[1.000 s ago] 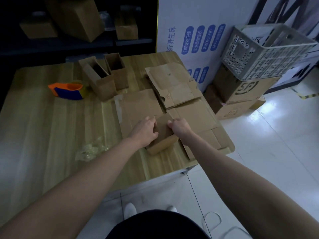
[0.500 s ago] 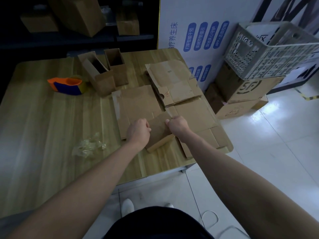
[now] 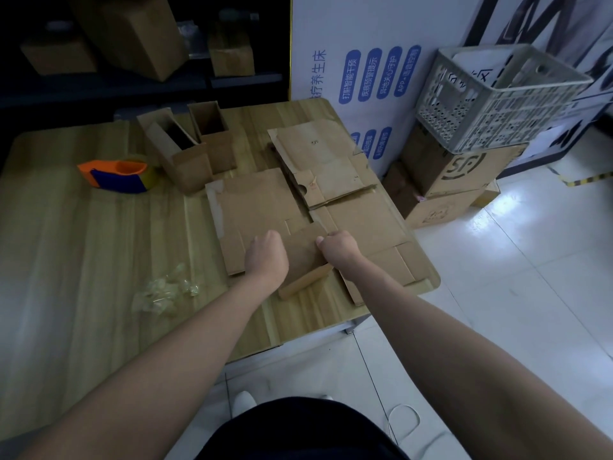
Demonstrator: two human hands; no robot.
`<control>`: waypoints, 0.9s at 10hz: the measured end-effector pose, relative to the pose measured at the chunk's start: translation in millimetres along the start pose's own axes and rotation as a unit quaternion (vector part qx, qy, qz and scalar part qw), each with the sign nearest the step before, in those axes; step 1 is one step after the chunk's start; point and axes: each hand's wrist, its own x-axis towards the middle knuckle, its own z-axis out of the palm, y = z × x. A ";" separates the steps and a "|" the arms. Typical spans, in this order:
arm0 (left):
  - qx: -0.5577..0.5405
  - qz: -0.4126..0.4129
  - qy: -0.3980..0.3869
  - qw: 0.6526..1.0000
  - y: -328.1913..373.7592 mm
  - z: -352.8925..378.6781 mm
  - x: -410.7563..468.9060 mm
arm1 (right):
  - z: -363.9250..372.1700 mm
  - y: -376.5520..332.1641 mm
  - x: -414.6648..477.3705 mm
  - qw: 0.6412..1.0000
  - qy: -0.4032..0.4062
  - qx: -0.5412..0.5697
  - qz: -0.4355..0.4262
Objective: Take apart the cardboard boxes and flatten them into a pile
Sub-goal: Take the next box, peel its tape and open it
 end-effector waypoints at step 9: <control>-0.043 0.061 -0.028 0.997 -30.9 -4.1 -11.3 | 7.6 -10.4 -22.1 0.941 0.011 -0.329 -0.073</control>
